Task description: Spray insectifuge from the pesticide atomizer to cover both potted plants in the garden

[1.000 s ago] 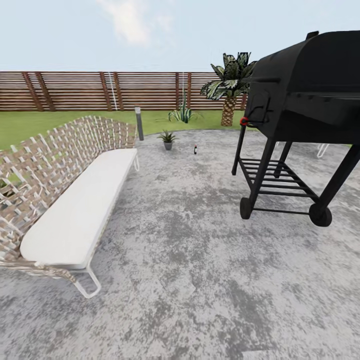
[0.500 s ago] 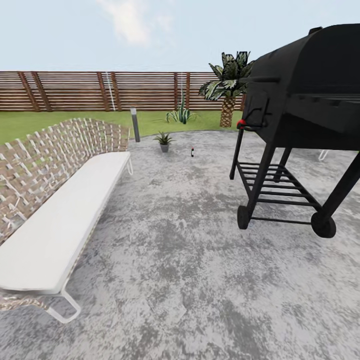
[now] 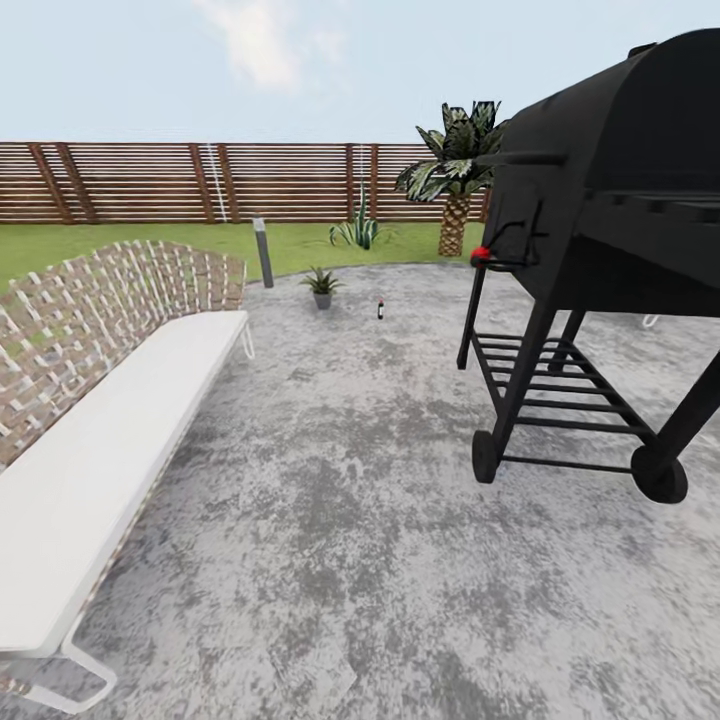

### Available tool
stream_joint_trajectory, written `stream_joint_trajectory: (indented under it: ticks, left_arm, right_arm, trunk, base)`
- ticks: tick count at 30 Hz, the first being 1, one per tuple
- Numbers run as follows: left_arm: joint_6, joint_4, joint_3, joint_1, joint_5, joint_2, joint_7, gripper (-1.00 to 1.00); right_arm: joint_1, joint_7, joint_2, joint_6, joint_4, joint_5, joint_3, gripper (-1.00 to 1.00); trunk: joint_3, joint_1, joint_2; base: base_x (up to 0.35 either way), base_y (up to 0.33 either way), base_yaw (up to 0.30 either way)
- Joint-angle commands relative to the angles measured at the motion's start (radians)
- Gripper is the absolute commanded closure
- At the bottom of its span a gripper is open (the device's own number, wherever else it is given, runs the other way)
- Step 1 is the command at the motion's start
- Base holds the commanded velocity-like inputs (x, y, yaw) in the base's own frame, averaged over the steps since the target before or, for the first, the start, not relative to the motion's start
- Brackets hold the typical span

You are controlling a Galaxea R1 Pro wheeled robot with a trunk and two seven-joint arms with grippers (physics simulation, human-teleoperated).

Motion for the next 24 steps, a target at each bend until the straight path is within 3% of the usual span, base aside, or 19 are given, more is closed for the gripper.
stream_joint_trajectory:
  ticks: [1,16,24]
  left_arm:
    - [-0.003,0.001,0.0,0.0,0.001,0.0,-0.001,-1.0]
    - [-0.003,0.001,0.0,-0.001,0.001,0.0,-0.001,-1.0]
    - [-0.003,0.001,0.0,0.0,0.001,0.0,-0.001,-1.0]
  right_arm:
    - [-0.001,0.001,0.0,-0.003,0.001,-0.001,-0.001,-1.0]
    - [0.0,0.001,0.0,-0.003,0.002,-0.001,-0.001,-1.0]
    - [-0.001,0.001,0.0,-0.003,0.002,-0.001,-0.001,-1.0]
  trunk:
    - [-0.001,0.0,0.0]
    - [-0.001,0.0,0.0]
    - [-0.001,0.0,0.0]
  base:
    - [0.32,-0.128,0.0]
    - [0.322,-0.122,0.0]
    - [0.336,0.038,0.0]
